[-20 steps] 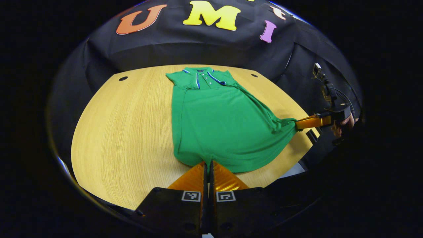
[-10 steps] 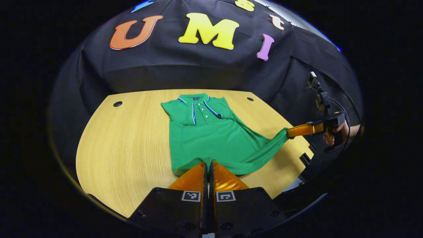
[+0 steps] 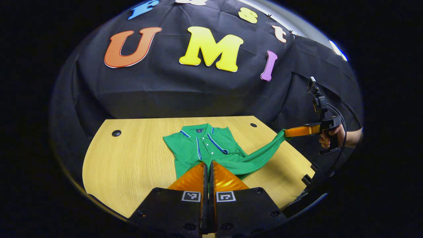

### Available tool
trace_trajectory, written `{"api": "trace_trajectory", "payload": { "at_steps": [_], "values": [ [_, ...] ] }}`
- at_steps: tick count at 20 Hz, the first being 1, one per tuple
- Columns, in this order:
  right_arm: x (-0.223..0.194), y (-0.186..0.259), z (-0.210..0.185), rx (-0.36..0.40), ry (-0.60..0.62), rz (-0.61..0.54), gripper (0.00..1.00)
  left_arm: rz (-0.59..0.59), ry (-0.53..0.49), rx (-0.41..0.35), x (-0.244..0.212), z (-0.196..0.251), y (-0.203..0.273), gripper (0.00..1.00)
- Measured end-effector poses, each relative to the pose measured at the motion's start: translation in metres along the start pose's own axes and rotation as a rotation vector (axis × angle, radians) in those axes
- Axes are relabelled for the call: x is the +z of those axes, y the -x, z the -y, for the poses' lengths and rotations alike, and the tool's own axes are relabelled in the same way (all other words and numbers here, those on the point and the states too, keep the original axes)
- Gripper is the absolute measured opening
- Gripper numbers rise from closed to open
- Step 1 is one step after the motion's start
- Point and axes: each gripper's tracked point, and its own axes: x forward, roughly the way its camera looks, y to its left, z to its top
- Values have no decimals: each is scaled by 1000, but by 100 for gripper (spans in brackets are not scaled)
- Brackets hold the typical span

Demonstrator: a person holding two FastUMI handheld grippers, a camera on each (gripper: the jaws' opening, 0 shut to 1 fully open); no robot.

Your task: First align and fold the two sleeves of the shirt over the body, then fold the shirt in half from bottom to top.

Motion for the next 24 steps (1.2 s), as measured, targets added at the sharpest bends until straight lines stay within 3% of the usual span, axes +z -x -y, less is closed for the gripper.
{"api": "trace_trajectory", "payload": {
  "at_steps": [7, 11, 15, 24],
  "values": [
    [83, -61, 10, 8, 25, 69, 3, 92, 18, 33, 68, -44, -56, 3],
    [113, -108, 24, -3, 19, 117, 3, 128, 42, 83, 85, -81, -96, 3],
    [119, -164, 45, -22, 9, 137, 3, 130, 81, 128, 76, -118, -149, 3],
    [79, -283, 96, -106, 51, 58, 3, 60, 127, 245, 14, -172, -249, 3]
  ]
}}
